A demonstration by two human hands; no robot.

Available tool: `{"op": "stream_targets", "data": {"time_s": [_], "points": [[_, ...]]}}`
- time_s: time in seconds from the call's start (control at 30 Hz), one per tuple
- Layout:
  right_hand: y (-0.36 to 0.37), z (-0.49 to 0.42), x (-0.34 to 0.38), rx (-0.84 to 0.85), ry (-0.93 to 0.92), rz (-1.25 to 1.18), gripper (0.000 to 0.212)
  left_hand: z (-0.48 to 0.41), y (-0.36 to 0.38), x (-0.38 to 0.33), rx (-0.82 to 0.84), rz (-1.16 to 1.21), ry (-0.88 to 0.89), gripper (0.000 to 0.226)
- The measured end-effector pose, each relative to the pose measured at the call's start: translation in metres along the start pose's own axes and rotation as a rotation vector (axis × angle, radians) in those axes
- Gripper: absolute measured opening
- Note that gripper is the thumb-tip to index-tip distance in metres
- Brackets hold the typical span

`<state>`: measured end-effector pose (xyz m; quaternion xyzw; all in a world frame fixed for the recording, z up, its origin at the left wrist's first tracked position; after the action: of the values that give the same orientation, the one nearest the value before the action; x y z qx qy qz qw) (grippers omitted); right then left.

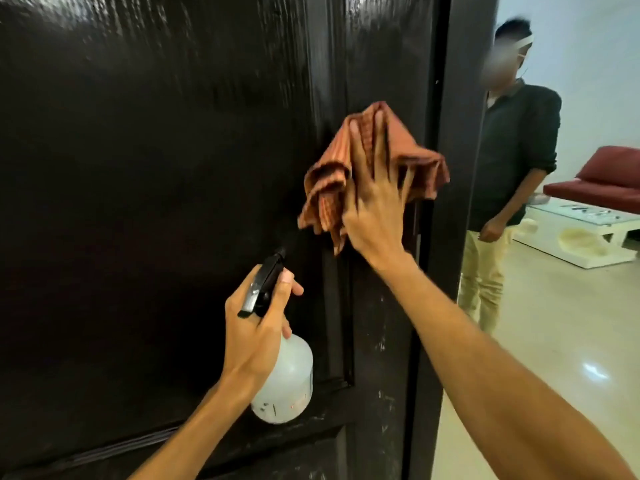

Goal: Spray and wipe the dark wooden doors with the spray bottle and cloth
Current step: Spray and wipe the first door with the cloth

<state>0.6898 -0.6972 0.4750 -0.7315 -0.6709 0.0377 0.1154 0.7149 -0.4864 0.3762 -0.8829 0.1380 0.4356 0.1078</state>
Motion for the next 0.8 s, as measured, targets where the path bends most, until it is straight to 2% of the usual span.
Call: {"op": "stream_targets", "data": {"time_s": [0.1,0.23,0.4,0.5,0.6,0.7,0.8], "points": [[0.003,0.018,-0.007,-0.022,0.062,0.066,0.055,-0.003,0.011,0.000,-0.005,0.003,0.001,0.020],[0.017,0.107,-0.012,0.121,0.066,0.013,0.062,0.003,0.018,0.005,0.023,-0.014,-0.026,0.017],[0.016,0.074,-0.026,0.055,0.023,0.044,0.055,0.014,0.019,0.022,0.015,-0.036,-0.046,0.018],[0.034,0.118,-0.031,0.111,0.066,0.070,0.064,0.019,0.019,0.030,0.014,-0.040,-0.068,0.018],[0.041,0.163,-0.031,0.214,0.092,-0.048,0.051,0.022,0.018,0.033,0.026,-0.047,-0.077,0.017],[0.038,0.131,-0.046,0.182,0.129,-0.055,0.048,0.021,0.020,0.036,0.031,-0.059,-0.080,0.020],[0.046,0.119,-0.056,0.154,0.054,0.006,0.039,0.025,0.022,0.043,0.025,-0.070,-0.089,0.020]]}}
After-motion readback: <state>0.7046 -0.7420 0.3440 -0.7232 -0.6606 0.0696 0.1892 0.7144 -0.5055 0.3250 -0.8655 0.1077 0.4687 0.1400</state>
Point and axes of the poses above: each hand's wrist, its own z-axis away from the middle knuckle, its own y-axis out of the palm, x = y × z, the point moved 6 cm from there along -z, towards the middle knuckle, and after that the axes turned 3 degrees about -y, right-handed, at the moved point
